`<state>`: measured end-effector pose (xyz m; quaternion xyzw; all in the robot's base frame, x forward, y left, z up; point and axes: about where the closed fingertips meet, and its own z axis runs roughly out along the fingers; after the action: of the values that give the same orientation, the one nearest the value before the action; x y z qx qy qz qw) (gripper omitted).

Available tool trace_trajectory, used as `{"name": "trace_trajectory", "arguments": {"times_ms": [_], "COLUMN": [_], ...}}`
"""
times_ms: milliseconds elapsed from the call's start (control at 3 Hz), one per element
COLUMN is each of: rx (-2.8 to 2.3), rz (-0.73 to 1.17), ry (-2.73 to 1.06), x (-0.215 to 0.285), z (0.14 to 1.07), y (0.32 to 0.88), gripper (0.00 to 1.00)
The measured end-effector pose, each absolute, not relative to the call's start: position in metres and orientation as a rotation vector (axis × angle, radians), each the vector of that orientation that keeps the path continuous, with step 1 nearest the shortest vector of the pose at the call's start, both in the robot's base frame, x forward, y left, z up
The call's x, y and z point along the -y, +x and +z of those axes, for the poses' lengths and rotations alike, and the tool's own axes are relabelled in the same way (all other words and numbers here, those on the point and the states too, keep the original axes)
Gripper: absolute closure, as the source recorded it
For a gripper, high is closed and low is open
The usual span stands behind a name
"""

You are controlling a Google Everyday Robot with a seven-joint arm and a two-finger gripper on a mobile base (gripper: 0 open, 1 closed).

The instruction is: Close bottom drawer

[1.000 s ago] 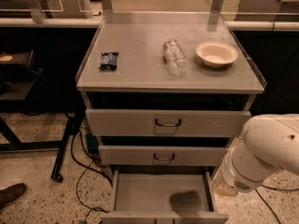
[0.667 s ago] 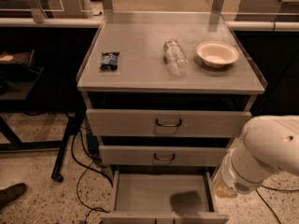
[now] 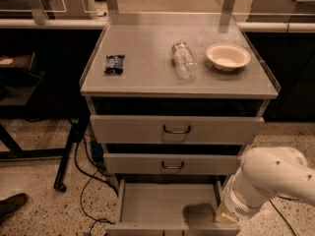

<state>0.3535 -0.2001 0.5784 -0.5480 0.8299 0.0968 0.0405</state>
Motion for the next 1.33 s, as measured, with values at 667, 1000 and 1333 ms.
{"name": "trace_trajectory", "arguments": {"times_ms": [667,1000,1333], "rx": [-2.619,-2.624,-2.648], "rz": [0.367,0.384,0.400], "ry": [-1.620,-1.619,-1.602], "x": [0.201,0.201,0.206], "z": [0.453,0.449,0.425], "y": [0.356,0.355,0.357], "gripper": [1.00,1.00,1.00]}}
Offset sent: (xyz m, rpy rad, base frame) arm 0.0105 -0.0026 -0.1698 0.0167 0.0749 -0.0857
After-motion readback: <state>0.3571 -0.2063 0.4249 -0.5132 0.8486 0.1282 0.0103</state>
